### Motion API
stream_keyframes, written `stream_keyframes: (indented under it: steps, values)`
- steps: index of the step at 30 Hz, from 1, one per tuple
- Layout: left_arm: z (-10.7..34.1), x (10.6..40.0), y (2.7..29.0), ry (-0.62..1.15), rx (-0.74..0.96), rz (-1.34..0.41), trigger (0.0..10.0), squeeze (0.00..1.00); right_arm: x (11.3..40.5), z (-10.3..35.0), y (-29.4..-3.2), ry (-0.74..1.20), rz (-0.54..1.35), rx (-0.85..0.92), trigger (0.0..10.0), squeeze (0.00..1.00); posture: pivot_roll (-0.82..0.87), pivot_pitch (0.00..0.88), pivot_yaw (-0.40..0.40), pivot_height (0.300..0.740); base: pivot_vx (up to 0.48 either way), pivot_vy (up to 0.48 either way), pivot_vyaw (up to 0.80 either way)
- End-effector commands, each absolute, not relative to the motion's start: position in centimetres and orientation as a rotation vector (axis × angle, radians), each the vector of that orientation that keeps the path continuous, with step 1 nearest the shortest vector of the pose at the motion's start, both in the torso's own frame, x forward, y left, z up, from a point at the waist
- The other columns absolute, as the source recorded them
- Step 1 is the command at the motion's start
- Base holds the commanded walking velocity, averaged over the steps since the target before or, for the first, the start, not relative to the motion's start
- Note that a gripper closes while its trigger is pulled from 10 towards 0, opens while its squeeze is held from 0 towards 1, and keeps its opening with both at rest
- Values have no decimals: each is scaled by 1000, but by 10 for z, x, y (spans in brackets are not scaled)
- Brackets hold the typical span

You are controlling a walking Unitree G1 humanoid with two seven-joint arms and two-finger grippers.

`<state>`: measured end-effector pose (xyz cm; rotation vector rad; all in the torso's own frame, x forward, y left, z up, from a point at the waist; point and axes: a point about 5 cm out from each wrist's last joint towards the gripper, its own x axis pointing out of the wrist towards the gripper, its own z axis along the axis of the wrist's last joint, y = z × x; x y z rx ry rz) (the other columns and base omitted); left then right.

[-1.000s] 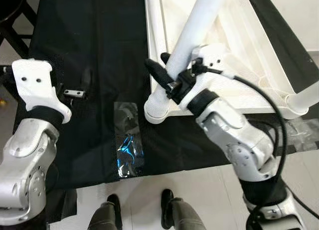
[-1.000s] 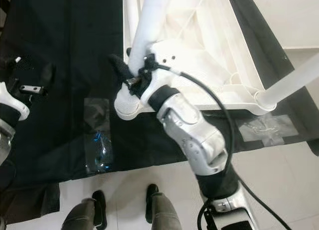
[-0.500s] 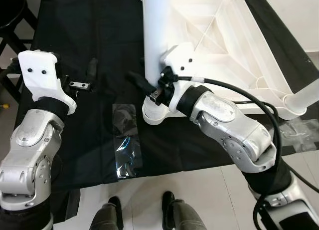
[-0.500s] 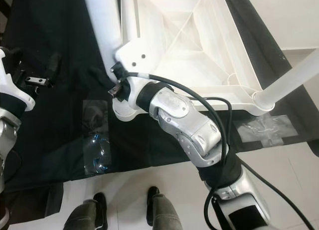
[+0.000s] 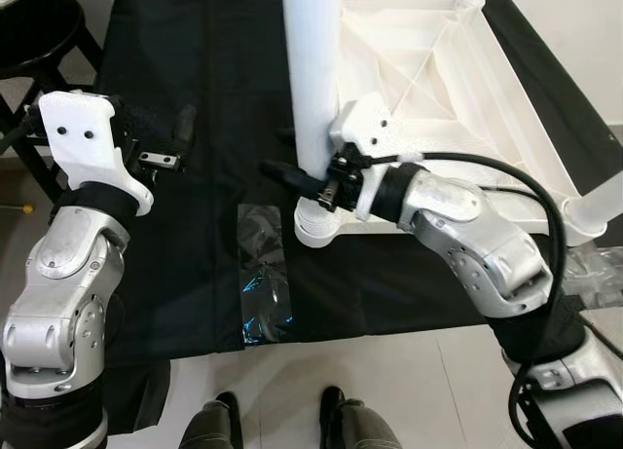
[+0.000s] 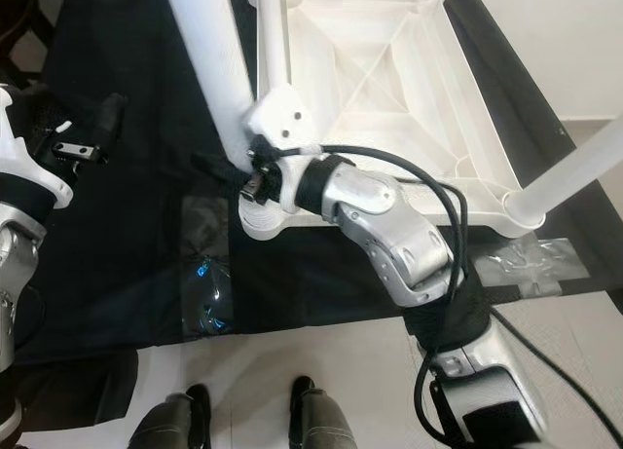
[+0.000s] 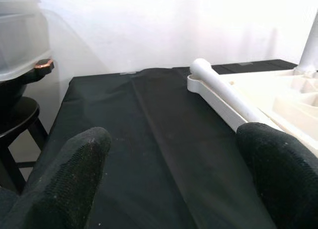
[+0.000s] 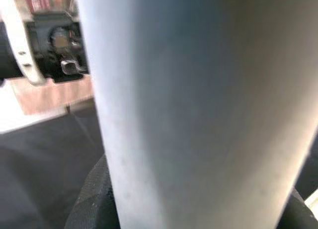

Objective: Building children table

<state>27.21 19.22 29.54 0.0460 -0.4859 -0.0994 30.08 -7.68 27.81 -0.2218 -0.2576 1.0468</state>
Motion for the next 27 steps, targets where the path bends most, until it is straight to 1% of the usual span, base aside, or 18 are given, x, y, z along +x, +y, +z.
stream_keyframes:
  steps: [1, 10, 12, 20, 23, 24, 26, 27]
  values:
    - [297, 271, 191, -498, 63, -111, 10000, 0, 294, 239, -68, -92, 1136, -155, 10000, 0, 23, 258, -31, 740, 0, 0, 0]
    - [294, 270, 189, -492, 59, -124, 10000, 0, 291, 214, -73, -61, 1023, -64, 10000, 0, 18, 269, -28, 740, 0, 0, 0]
    - [294, 270, 189, -492, 59, -124, 10000, 0, 291, 214, -73, -61, 1023, -64, 10000, 0, 18, 269, -28, 740, 0, 0, 0]
    - [295, 271, 187, -491, 44, -138, 10000, 0, 290, 203, -80, -48, 963, -155, 10000, 0, 12, 271, -26, 740, 0, 0, 0]
    - [297, 272, 186, -493, 36, -149, 10000, 0, 295, 198, -83, -11, 879, -176, 10000, 0, 9, 272, -27, 740, 0, 0, 0]
    - [297, 272, 186, -492, 37, -153, 10000, 0, 300, 194, -85, 12, 812, -177, 10000, 0, 9, 272, -27, 740, 0, 0, 0]
    - [297, 272, 186, -491, 39, -158, 10000, 0, 304, 191, -88, 35, 741, -176, 10000, 0, 9, 272, -27, 740, 0, 0, 0]
    - [297, 272, 186, -490, 39, -161, 10000, 0, 309, 190, -91, 53, 664, -152, 10000, 0, 12, 274, -26, 740, 0, 0, 0]
